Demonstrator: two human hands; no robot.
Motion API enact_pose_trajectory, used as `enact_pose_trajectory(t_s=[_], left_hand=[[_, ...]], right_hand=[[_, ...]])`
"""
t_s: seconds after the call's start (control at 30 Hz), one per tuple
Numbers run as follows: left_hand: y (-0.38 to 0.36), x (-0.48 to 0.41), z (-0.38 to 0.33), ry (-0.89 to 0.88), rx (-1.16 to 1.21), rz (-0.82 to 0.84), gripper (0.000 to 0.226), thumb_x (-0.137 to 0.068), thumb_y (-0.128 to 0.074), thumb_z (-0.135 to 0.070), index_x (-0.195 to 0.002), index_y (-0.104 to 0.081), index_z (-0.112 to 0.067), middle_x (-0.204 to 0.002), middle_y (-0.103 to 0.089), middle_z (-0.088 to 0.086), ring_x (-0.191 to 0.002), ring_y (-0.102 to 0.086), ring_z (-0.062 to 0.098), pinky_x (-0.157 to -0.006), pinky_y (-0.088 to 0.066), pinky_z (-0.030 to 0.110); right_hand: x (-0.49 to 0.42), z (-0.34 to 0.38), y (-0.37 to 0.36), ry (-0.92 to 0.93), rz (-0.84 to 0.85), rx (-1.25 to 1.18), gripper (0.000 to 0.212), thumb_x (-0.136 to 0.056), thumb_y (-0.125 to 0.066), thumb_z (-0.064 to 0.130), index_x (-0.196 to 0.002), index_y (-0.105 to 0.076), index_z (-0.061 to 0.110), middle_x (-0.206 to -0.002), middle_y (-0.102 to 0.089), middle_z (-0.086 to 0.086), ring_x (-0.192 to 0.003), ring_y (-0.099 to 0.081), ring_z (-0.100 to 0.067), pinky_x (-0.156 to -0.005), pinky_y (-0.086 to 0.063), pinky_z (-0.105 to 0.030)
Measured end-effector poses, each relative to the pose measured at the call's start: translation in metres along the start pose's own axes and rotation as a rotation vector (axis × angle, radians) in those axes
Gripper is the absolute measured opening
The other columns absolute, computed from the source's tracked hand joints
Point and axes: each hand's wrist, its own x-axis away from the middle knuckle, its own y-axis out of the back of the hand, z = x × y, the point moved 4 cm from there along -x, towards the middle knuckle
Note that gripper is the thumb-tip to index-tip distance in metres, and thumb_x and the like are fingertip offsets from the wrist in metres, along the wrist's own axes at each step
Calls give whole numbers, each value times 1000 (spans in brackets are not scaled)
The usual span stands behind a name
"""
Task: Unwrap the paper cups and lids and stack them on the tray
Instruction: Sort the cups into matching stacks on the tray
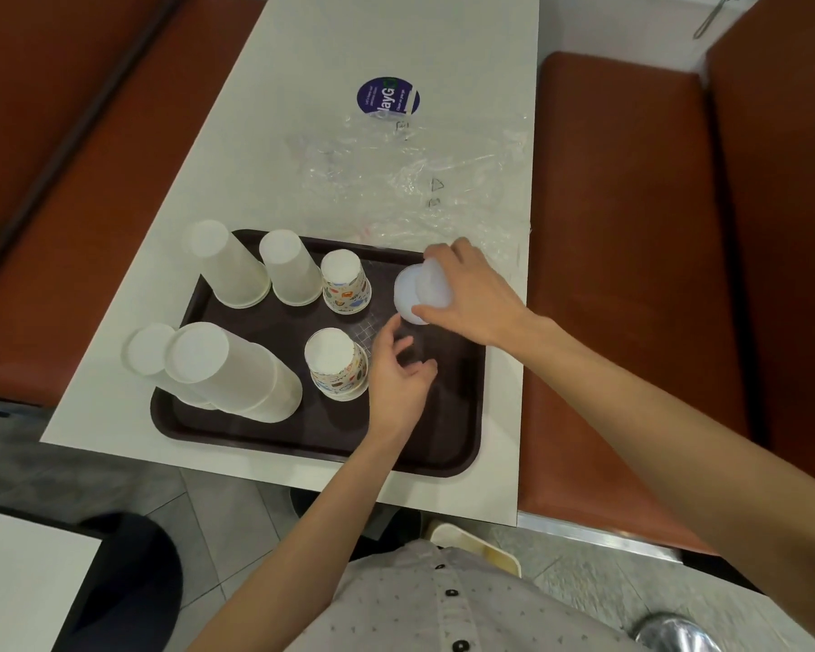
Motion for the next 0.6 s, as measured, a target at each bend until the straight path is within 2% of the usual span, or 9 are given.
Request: enact_pose_trajectory(t_s=[0.1,0.17,0.23,0.27,0.37,0.47,0.53,0.6], left_hand=[[-5,-10,5,1,-70,-7,83,-84,-69,4,-153,-26,-11,-144,-36,-6,-129,-39,4,-94,-44,17],[-9,-15,8,19,-95,-3,88,-84,-69,4,-156,-21,-11,-154,-34,1,-125,-36,0,-90,-42,11],[-11,-18,9,25,-122,-7,90,-84,-70,4,-157,-20,-13,-157,-32,3,-123,-38,-1,-90,-43,11],[-12,-19,9,20,-137,-7,90,-83,-70,4,-157,-21,-14,-157,-33,3,-125,-39,1,-90,-43,11],[-13,-23,10,1,-149,4,91,-81,-72,5,-156,-23,-15,-156,-33,3,-139,-35,10,-80,-41,-1],[-13,-25,12,-14,-183,0,90,-81,-74,2,-154,-25,-13,-156,-35,6,-139,-39,16,-78,-41,-3],[-12,-26,15,-9,-180,8,90,-81,-74,1,-155,-23,-14,-156,-35,8,-133,-41,8,-80,-41,0],[-11,-26,18,20,-149,20,91,-83,-73,-1,-156,-21,-18,-156,-37,5,-113,-46,-9,-85,-43,7]], right_hand=[[-22,0,-7,68,7,91,73,-76,-75,44,-135,-43,16,-125,-43,-11,-113,-44,-29,-86,-45,-40],[-33,1,-14,98,25,169,75,-75,-75,46,-136,-44,15,-125,-44,-12,-112,-45,-30,-85,-44,-40],[-41,0,-22,109,60,232,76,-75,-74,48,-136,-44,14,-125,-44,-13,-112,-44,-31,-85,-42,-40],[-44,0,-26,105,77,251,76,-76,-74,49,-136,-44,14,-125,-44,-14,-112,-44,-31,-86,-43,-41],[-49,-2,-34,83,94,265,71,-78,-70,49,-134,-46,12,-127,-45,-14,-113,-46,-32,-89,-44,-43],[-46,-2,-41,83,73,264,70,-78,-67,49,-135,-45,14,-128,-46,-13,-114,-47,-31,-90,-41,-42],[-43,-3,-45,84,44,277,70,-78,-64,52,-134,-45,15,-127,-47,-12,-112,-48,-31,-89,-41,-41],[-41,-4,-47,91,15,309,70,-79,-62,55,-134,-46,15,-126,-48,-13,-111,-48,-31,-88,-42,-42]])
